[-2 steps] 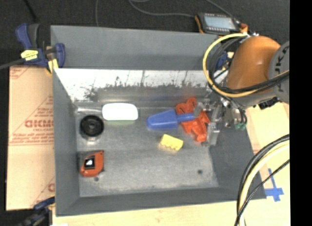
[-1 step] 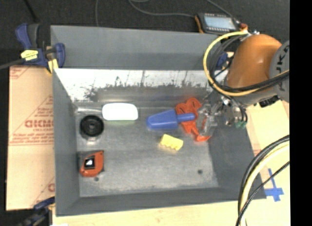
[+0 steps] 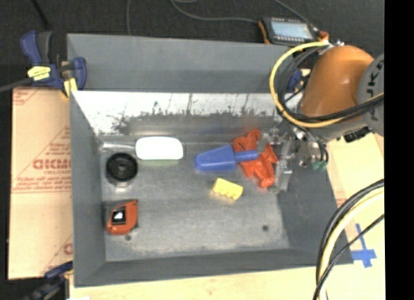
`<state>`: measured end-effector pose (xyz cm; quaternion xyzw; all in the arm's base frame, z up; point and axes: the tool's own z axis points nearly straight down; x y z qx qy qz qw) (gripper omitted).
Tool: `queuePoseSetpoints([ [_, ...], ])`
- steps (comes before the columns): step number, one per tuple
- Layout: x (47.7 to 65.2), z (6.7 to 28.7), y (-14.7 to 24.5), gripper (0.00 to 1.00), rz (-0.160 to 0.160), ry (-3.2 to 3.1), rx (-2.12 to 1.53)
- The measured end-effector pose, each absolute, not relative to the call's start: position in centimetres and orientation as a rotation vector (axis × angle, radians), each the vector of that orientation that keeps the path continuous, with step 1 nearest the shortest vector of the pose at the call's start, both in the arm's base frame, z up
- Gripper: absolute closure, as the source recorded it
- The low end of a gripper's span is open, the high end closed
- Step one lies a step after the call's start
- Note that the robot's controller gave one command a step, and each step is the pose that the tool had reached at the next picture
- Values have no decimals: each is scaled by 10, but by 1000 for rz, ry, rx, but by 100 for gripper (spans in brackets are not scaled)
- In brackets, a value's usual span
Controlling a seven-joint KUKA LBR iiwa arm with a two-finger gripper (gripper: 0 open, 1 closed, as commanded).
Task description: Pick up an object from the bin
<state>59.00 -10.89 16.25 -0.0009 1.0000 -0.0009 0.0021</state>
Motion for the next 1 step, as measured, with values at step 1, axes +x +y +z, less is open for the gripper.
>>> queuePoseSetpoints([
  [1, 590, 163, -109, 100, -3, 3137, -4],
])
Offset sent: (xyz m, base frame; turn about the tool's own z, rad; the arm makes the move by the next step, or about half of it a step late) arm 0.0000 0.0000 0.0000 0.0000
